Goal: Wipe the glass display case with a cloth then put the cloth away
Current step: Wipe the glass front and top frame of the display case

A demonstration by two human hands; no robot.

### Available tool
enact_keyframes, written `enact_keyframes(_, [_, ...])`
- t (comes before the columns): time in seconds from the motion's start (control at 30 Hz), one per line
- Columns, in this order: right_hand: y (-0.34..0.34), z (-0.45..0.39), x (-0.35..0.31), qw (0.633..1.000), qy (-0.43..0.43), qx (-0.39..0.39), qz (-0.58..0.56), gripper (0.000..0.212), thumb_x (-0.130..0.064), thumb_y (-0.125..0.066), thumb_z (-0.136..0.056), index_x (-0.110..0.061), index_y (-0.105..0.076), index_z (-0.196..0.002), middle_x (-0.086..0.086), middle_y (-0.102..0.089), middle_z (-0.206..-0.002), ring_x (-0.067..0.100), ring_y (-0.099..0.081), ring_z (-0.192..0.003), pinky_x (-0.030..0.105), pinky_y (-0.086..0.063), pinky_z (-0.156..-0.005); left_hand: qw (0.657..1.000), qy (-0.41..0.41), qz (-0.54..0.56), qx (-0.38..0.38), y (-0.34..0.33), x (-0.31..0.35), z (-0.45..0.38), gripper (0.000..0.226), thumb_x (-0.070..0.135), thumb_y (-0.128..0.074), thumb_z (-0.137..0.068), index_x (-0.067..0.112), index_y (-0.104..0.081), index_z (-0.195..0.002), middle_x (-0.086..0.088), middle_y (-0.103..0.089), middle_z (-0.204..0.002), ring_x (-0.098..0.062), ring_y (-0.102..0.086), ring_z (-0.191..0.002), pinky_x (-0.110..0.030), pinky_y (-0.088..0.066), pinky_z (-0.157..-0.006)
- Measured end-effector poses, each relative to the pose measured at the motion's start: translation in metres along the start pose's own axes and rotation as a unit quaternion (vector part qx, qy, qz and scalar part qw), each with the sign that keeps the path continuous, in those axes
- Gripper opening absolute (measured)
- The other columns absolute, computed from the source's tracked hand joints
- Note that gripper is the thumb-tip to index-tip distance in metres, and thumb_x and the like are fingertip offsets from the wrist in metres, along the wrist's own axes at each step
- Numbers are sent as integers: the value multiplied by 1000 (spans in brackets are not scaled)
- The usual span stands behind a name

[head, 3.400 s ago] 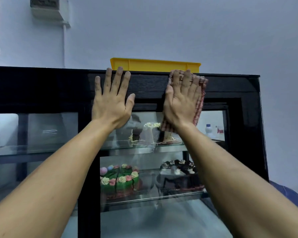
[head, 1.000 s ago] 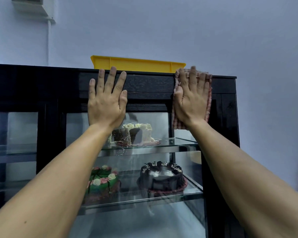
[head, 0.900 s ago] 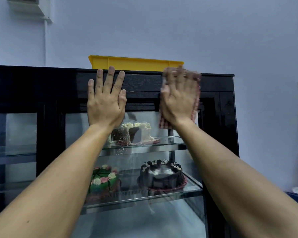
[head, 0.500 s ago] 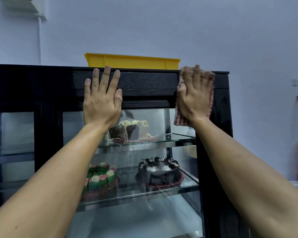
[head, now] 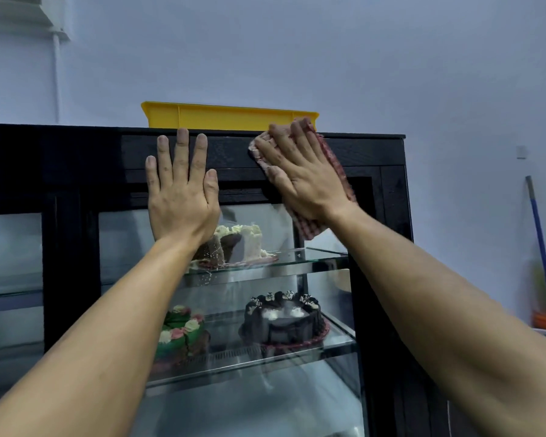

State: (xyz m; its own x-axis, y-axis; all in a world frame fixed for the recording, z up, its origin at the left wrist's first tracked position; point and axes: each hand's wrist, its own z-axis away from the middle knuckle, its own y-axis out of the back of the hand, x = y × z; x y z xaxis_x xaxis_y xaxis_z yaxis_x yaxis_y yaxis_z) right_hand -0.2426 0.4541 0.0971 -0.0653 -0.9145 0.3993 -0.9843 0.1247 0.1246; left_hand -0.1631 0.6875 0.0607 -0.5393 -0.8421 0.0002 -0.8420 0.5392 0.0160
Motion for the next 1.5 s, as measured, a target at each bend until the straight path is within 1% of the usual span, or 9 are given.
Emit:
enact_keyframes(0.13, [8,26,43,985,-169,-1,-18,56,-47,-14,-108,-37,-4,-162,4,-4,-176,28,9,-160,42,13,-129,1000,5,-4,5,0,2,0,60,43,-18,-110,28,-8,-168,-1,0,-176,-30,4,-161,-42,12,-128])
enact_keyframes(0.23, [7,24,20,960,-277,9,-27,59,-49,-9,-106,-36,0,-163,5,2,-176,33,10,-161,48,12,-129,1000,15,-10,9,-1,5,2,60,43,-17,-110,28,-7,-168,-1,1,-176,-30,4,-161,-41,14,-127])
enact_keyframes(0.43, [9,-21,-8,999,26,-34,1,55,-47,-27,-111,-35,-26,-164,4,-17,-174,35,-6,-161,48,0,-131,1000,5,-10,15,-2,2,2,60,41,-22,-111,27,-9,-168,-2,-3,-176,-30,1,-162,-45,6,-129])
enact_keyframes(0.73, [20,47,80,962,-269,-28,-42,59,-52,-19,-109,-37,-10,-166,-1,2,-176,31,12,-161,42,12,-129,999,7,-9,30,-5,4,2,59,40,-23,-111,27,-12,-168,-2,-6,-176,-31,-2,-161,-46,3,-130])
enact_keyframes(0.97, [10,12,48,996,-77,-42,-3,58,-49,-21,-109,-34,-22,-165,3,-10,-175,34,-1,-161,50,1,-130,1000,15,-5,14,-3,5,3,61,41,-24,-110,27,-12,-168,-2,-5,-176,-31,0,-161,-44,5,-129])
enact_keyframes(1.03, [14,18,60,995,-97,-38,-5,59,-51,-19,-109,-35,-19,-165,2,-9,-175,33,0,-161,50,2,-130,1000,11,0,1,-1,2,2,62,42,-22,-109,28,-10,-168,-1,-2,-176,-30,2,-161,-44,6,-129])
enact_keyframes(1.23, [14,74,100,942,-333,-28,-29,67,-52,-6,-105,-28,-4,-167,8,7,-175,31,12,-161,54,7,-128,1000,-1,-4,-2,1,-1,3,62,42,-21,-109,28,-8,-168,-2,0,-176,-29,4,-161,-47,4,-130])
enact_keyframes(1.33, [6,87,80,949,-309,-37,-45,64,-51,-10,-107,-30,-5,-167,4,10,-175,33,15,-160,45,18,-127,999,30,-1,14,-2,10,3,63,39,-23,-108,26,-11,-168,-3,-2,-176,-32,3,-161,-47,7,-129])
enact_keyframes(1.5, [8,63,85,971,-226,-47,-55,60,-54,-12,-109,-36,-8,-166,-1,8,-175,28,15,-161,41,18,-127,999,36,-1,14,-5,15,4,66,40,-23,-106,26,-8,-168,-4,0,-176,-34,4,-161,-54,4,-129])
